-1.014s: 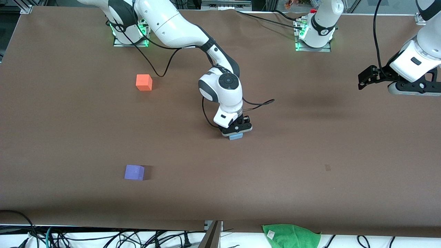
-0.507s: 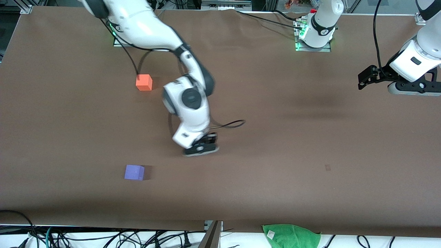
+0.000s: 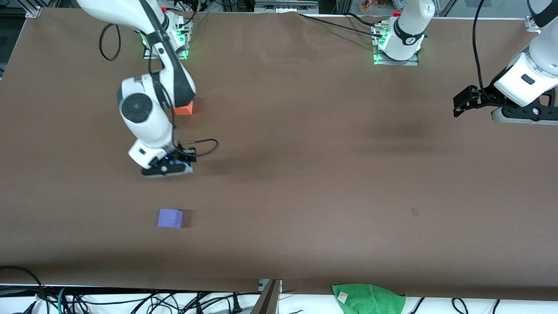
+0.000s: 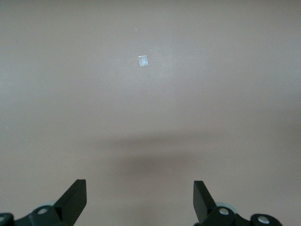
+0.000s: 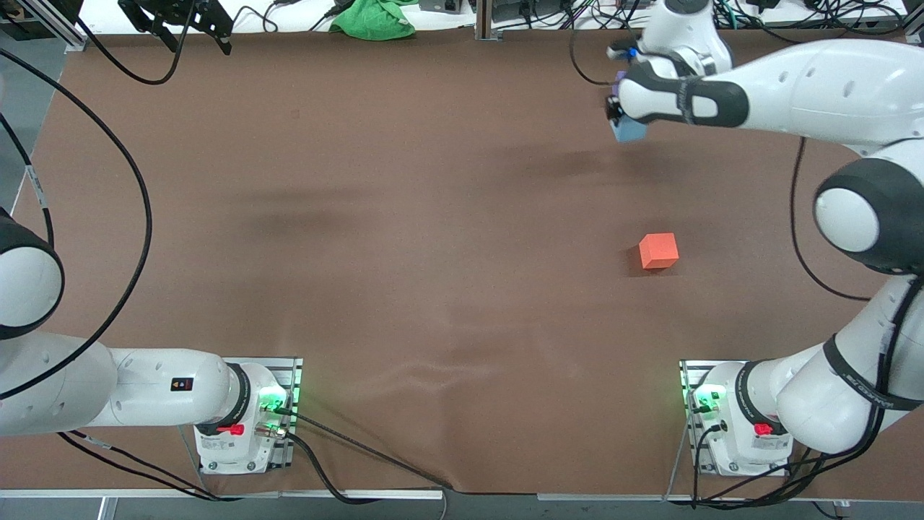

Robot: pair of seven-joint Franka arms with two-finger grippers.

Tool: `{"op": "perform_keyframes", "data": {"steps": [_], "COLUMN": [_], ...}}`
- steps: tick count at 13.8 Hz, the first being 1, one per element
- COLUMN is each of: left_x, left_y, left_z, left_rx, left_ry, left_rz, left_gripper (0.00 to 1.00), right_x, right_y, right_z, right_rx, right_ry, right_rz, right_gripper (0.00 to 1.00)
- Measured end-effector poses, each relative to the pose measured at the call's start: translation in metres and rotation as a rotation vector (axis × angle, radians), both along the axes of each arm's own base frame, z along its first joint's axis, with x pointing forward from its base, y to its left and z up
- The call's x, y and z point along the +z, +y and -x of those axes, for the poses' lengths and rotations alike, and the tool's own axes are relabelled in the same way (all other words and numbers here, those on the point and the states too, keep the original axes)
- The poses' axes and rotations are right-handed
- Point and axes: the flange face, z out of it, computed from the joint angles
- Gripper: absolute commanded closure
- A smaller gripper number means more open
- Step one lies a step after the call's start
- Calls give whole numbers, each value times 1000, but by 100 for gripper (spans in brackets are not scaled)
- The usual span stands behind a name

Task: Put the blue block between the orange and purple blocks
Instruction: 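Carry the blue block with the right gripper between orange and purple blocks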

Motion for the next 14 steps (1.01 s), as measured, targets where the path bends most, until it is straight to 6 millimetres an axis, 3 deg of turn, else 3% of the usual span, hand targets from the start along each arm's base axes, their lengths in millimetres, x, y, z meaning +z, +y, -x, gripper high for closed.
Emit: {"op": "perform_keyframes", "data": {"steps": [2, 5, 14], "left_x": [-1, 0, 0], "left_y": [-1, -1, -1], "left_z": [-1, -1, -1], "left_rx": [-1, -1, -1], "left_ry": [1, 0, 0], "left_rz": [0, 0, 0], "left_gripper": [0, 0, 0], "right_x": [-34, -77, -79], "right_y": [-28, -43, -44], "right_z": [32, 66, 62], "right_rx": [-20, -35, -136], "right_ry": [-27, -31, -39], "right_rz": [-12, -10, -46], "right_gripper": [87, 87, 86]}}
